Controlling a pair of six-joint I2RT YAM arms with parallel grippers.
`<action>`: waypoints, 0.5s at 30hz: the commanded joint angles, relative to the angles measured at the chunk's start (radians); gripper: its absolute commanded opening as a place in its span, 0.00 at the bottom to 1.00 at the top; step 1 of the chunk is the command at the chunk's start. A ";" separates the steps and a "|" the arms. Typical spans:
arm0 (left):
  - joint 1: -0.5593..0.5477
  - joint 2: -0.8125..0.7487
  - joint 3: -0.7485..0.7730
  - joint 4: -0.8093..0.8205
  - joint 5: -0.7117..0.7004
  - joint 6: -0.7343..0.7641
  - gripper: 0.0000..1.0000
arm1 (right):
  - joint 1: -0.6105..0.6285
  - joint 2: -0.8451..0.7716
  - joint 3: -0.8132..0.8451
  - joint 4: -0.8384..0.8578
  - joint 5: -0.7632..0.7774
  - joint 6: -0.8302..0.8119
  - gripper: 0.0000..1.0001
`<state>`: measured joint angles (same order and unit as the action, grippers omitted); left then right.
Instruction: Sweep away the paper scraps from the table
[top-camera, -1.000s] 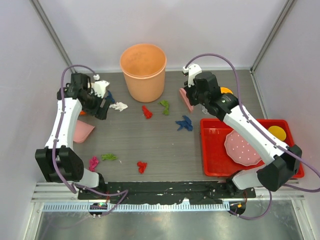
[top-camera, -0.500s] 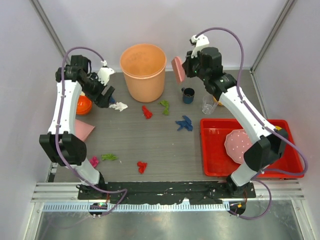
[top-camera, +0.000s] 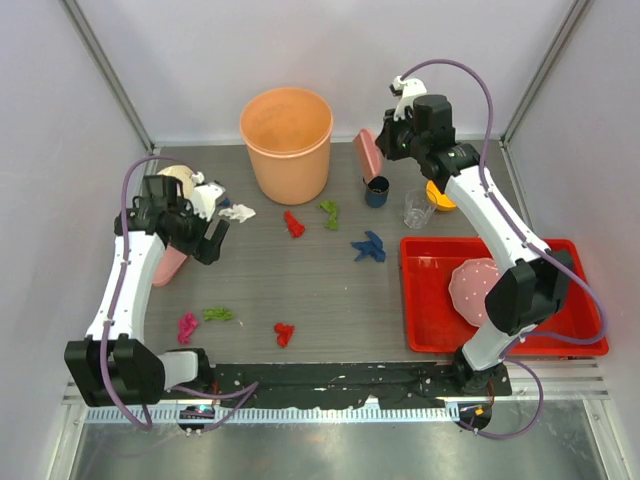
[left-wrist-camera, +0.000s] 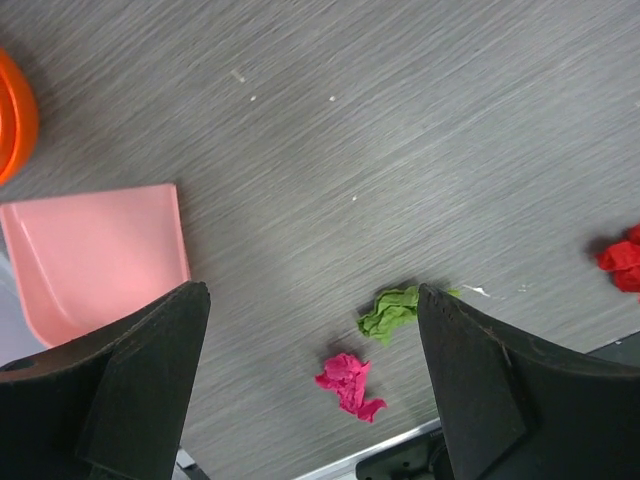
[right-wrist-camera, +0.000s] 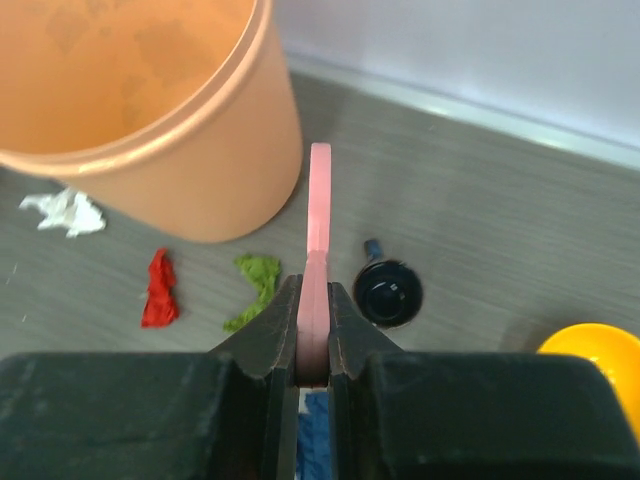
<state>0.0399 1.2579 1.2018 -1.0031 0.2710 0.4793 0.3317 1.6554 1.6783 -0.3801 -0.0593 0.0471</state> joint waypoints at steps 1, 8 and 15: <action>0.044 -0.060 -0.062 0.123 -0.084 -0.016 0.89 | 0.007 -0.052 -0.032 0.050 -0.145 -0.009 0.01; 0.261 -0.038 -0.120 0.057 -0.039 0.094 0.88 | 0.032 -0.082 -0.055 -0.012 -0.276 -0.023 0.01; 0.327 0.023 -0.154 0.015 -0.251 0.283 0.89 | 0.059 -0.115 -0.114 -0.033 -0.352 -0.052 0.01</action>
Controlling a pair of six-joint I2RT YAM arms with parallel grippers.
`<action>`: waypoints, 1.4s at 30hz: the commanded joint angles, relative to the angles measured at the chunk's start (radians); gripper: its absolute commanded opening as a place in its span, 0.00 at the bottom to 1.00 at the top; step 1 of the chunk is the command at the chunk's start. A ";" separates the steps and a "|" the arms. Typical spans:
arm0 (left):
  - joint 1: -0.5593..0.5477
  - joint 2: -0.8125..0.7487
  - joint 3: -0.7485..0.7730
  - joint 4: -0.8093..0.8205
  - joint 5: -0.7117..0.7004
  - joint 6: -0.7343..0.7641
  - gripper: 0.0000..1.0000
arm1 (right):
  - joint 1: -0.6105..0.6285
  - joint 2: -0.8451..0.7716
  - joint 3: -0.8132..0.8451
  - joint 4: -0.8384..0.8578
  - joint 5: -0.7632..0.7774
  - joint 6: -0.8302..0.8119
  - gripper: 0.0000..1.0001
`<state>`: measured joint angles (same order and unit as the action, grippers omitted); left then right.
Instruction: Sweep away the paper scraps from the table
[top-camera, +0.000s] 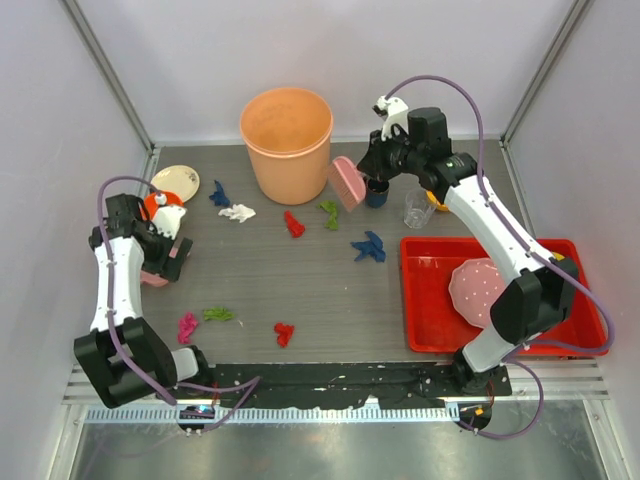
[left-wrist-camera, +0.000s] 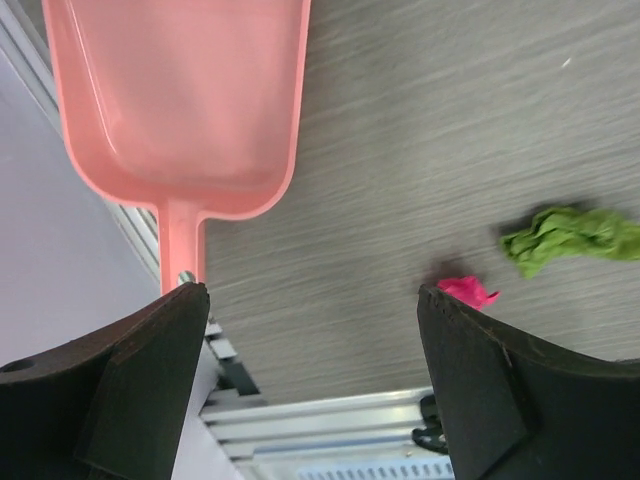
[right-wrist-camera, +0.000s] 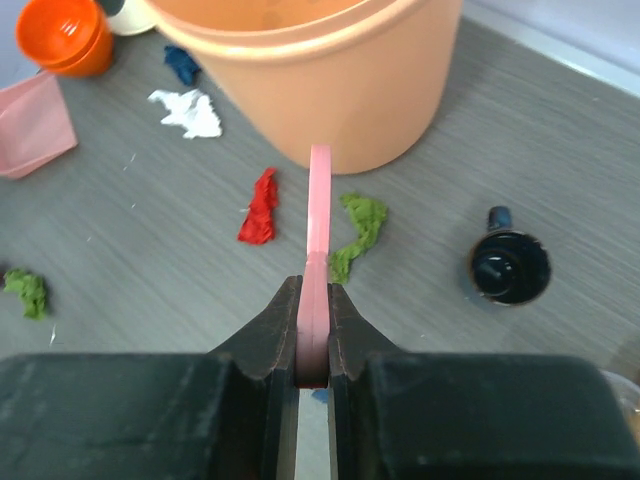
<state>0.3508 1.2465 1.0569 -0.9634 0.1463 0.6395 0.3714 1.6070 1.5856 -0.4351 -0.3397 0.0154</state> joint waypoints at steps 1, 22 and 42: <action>0.039 0.066 -0.003 -0.024 -0.184 0.123 0.89 | 0.023 -0.067 -0.029 0.027 -0.081 -0.017 0.01; 0.304 0.442 0.145 0.057 -0.188 0.342 0.98 | 0.116 -0.078 -0.015 -0.023 -0.038 0.006 0.01; 0.304 0.538 0.205 -0.073 -0.062 0.287 0.00 | 0.204 -0.082 0.042 -0.112 0.053 -0.006 0.01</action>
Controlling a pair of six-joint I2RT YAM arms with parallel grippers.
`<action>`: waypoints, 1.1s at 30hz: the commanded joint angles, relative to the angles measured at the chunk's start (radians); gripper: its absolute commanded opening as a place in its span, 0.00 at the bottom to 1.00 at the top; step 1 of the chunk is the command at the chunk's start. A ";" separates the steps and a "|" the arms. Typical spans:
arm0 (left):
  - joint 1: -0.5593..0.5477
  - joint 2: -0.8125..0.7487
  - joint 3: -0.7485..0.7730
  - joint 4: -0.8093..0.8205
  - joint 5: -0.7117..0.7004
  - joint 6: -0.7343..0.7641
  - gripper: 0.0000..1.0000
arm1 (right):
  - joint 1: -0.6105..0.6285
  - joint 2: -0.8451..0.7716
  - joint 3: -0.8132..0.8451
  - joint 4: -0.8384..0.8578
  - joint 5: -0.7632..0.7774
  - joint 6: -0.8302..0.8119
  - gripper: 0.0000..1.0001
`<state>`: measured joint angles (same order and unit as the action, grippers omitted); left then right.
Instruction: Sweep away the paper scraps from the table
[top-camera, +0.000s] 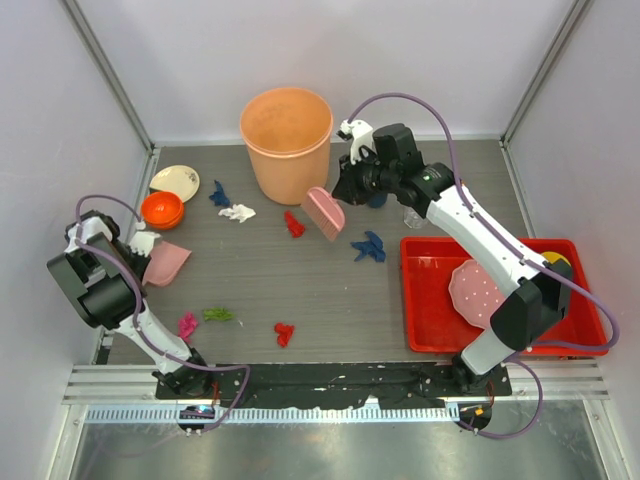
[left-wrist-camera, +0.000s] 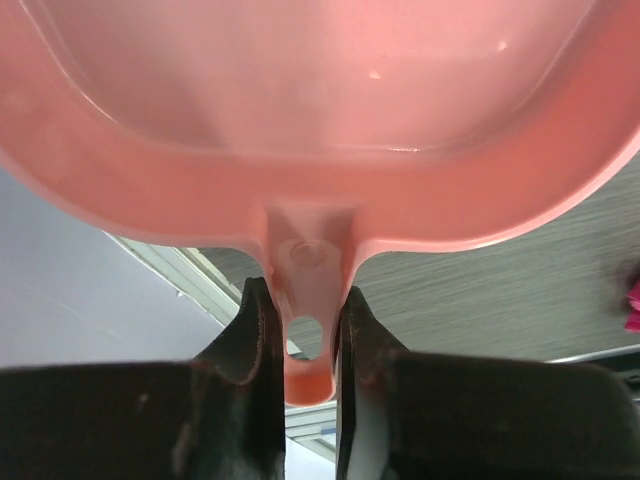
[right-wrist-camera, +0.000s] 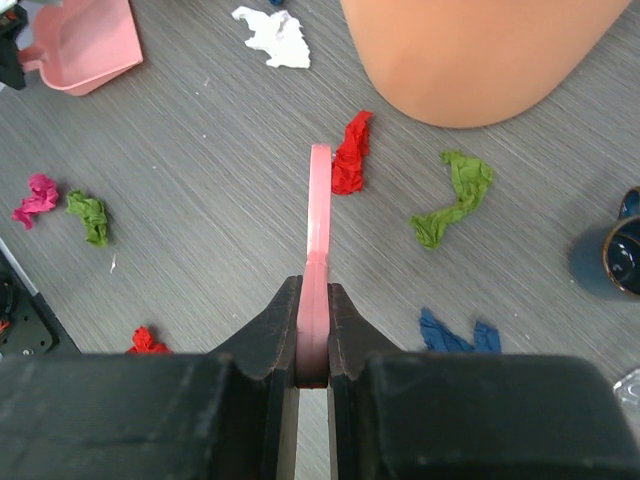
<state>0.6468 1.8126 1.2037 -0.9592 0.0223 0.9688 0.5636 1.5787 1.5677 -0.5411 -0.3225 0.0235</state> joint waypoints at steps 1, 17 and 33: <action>0.008 -0.042 0.071 -0.126 0.073 -0.065 0.00 | 0.022 -0.057 0.061 -0.016 0.048 -0.017 0.01; 0.008 -0.461 0.142 -0.228 0.277 -0.404 0.00 | 0.334 -0.126 -0.340 0.758 -0.112 0.286 0.01; 0.008 -0.740 0.079 -0.110 0.061 -0.536 0.00 | 0.539 0.293 -0.141 0.846 0.065 0.708 0.01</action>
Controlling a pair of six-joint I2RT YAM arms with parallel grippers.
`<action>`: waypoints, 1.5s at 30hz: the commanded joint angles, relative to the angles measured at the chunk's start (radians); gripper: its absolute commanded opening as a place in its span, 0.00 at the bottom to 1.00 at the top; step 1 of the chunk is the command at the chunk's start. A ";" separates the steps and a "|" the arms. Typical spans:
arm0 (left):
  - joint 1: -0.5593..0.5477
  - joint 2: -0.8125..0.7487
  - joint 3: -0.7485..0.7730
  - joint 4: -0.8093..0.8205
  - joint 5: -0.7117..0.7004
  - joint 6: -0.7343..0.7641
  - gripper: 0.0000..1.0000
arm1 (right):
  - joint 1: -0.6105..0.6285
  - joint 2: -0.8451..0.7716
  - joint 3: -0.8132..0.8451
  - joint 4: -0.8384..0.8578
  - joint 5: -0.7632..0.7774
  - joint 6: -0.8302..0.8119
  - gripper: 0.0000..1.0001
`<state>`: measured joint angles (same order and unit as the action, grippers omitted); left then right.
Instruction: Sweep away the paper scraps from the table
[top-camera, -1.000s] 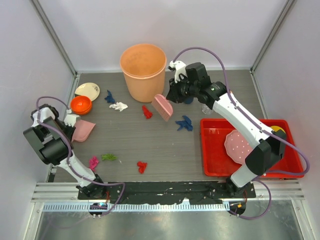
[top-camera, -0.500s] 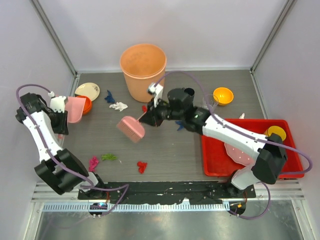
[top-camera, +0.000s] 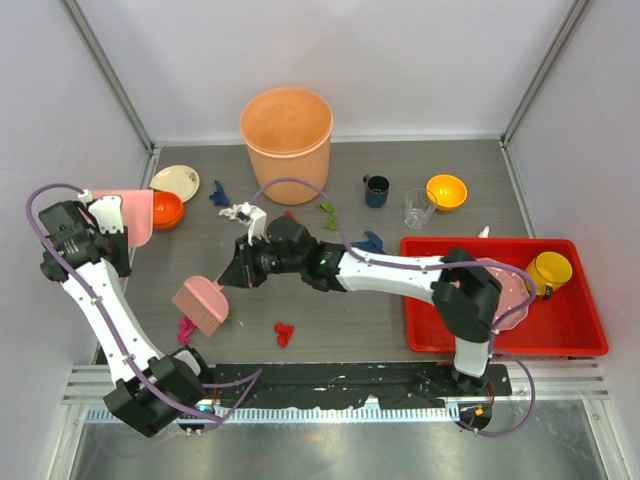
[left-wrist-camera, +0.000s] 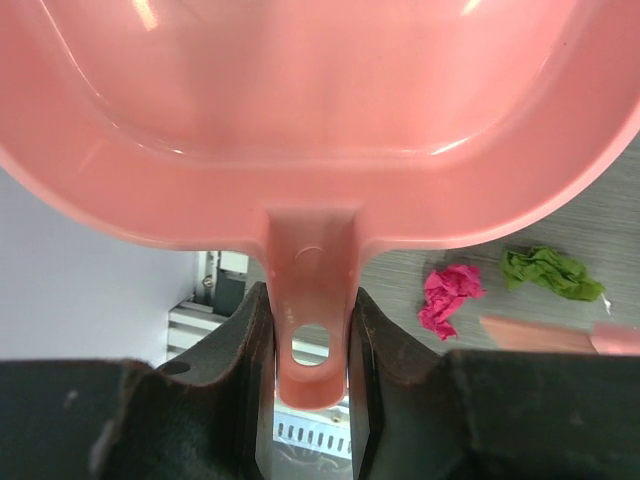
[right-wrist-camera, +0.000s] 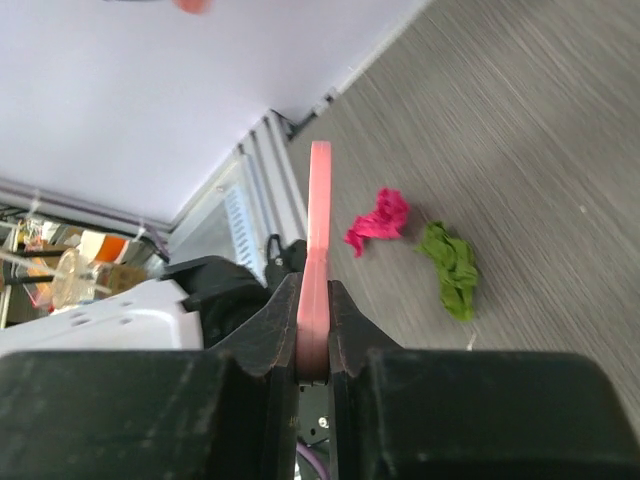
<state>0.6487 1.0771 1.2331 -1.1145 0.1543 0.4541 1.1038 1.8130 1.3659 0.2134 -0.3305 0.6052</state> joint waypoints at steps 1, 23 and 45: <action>0.006 -0.009 0.051 0.048 -0.078 -0.022 0.00 | -0.001 0.081 0.076 0.099 0.076 0.134 0.01; -0.026 -0.033 -0.032 -0.091 0.113 0.304 0.00 | -0.219 -0.020 -0.146 -0.055 0.262 0.039 0.01; -0.205 0.270 0.140 -0.022 0.038 0.250 0.00 | -0.137 0.006 0.252 -0.259 0.005 -0.110 0.01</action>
<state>0.4183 1.3731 1.2617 -1.1896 0.1986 0.8005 0.8989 1.7233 1.5013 -0.1104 -0.1181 0.4801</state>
